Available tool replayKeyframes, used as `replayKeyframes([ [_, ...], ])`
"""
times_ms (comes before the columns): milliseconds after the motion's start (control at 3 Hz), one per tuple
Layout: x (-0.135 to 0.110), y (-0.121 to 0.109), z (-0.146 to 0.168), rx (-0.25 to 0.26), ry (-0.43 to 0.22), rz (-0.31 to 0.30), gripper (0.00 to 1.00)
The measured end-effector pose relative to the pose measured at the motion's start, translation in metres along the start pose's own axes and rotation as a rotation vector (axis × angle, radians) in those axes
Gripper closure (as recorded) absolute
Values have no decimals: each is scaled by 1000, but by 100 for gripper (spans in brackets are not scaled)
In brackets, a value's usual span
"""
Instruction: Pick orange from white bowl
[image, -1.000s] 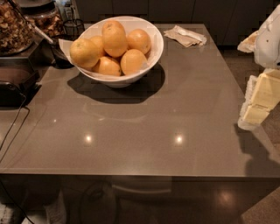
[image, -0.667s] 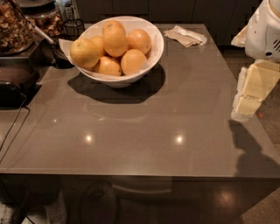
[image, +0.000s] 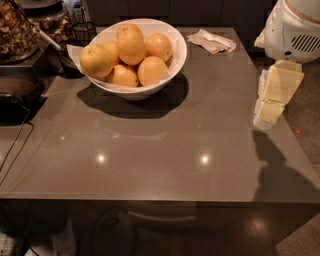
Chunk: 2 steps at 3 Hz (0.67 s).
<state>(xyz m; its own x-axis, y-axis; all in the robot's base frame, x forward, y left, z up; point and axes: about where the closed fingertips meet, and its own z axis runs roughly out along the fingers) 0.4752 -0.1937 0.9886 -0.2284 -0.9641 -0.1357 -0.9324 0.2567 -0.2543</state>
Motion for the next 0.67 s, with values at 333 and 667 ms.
replayKeyframes([
  [333,-26,-23,-3,-4,-64,22,0],
  [667,-64,-60,-7,-11,-106,56,0],
])
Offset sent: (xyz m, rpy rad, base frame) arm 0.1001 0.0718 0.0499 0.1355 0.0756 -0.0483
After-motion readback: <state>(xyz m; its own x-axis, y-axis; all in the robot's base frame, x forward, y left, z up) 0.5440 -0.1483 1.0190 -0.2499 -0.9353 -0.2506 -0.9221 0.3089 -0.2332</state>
